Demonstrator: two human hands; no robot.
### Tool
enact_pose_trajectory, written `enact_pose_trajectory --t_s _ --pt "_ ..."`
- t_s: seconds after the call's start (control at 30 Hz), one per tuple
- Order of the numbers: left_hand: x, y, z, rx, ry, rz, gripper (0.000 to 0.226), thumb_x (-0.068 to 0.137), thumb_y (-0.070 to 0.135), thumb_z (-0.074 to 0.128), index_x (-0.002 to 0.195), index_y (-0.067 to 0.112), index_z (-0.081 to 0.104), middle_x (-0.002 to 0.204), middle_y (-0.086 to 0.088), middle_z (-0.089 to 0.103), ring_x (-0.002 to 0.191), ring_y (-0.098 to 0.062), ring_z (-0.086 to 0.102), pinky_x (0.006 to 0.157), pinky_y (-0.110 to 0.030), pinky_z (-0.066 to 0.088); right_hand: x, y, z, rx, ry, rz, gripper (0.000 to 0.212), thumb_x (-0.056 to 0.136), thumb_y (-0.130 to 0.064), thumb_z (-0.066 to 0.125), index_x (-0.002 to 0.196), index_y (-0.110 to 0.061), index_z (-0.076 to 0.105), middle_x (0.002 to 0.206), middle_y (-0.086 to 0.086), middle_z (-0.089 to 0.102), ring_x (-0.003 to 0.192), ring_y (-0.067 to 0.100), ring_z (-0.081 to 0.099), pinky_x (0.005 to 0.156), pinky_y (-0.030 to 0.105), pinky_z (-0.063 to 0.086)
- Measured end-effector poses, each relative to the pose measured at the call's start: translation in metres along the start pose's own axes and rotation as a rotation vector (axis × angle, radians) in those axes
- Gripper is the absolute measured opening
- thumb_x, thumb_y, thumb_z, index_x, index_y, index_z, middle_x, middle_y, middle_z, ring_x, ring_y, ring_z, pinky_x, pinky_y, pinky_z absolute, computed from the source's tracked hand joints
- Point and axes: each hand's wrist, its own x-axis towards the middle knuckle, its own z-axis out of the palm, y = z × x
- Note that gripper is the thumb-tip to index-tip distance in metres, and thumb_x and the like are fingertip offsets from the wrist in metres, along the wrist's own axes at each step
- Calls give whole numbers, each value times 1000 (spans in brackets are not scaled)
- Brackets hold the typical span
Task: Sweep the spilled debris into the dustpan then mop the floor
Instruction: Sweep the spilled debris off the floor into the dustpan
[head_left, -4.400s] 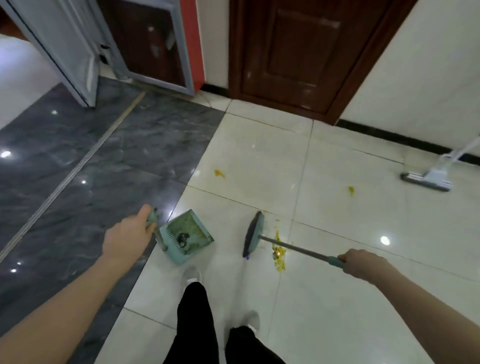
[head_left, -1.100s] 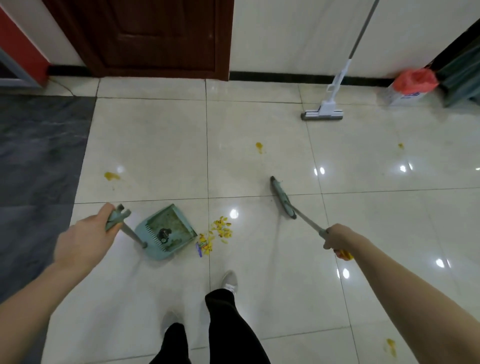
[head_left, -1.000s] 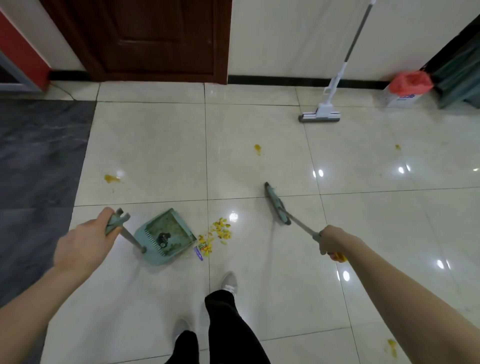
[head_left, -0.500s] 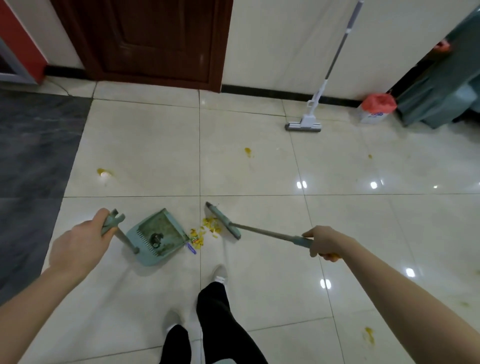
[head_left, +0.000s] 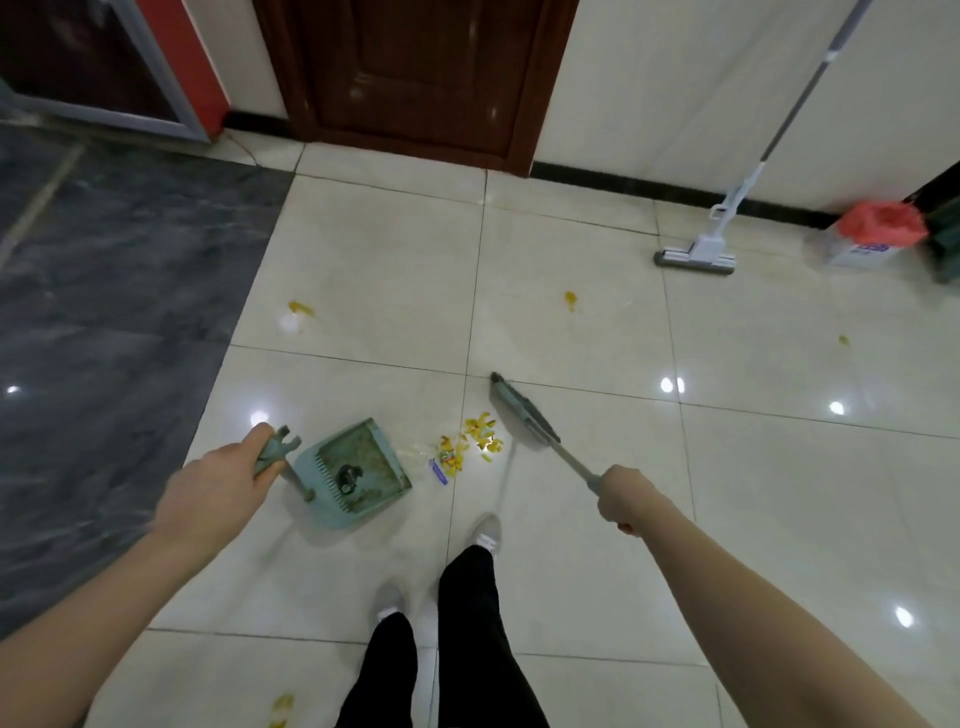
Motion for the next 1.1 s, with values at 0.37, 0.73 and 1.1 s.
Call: enact_pose_trajectory --t_s 0.37,0.73,1.1 --pt "-5 -24 19 -22 -10 -21 22 93 35 55 104 22 42 75 -7 63 64 -33 58 53 -34 45 -36 19 -16 -154 -135 -97 51 88 1 50 135 -20 54 81 5 55 47 17 49 38 22 41" --pt "-31 -59 20 -67 -18 -122 26 94 30 55 112 18 41 77 -14 64 69 -36 62 58 -40 51 -47 -9 -3 -20 -110 53 11 92 -2 52 103 -4 51 66 11 53 44 19 47 43 25 41" --pt "-19 -56 44 -154 -18 -106 23 93 31 54 109 20 41 77 -12 64 63 -33 55 55 -35 42 -71 -99 53 210 -317 88 18 94 -5 54 107 7 60 61 10 47 42 17 41 37 19 38"
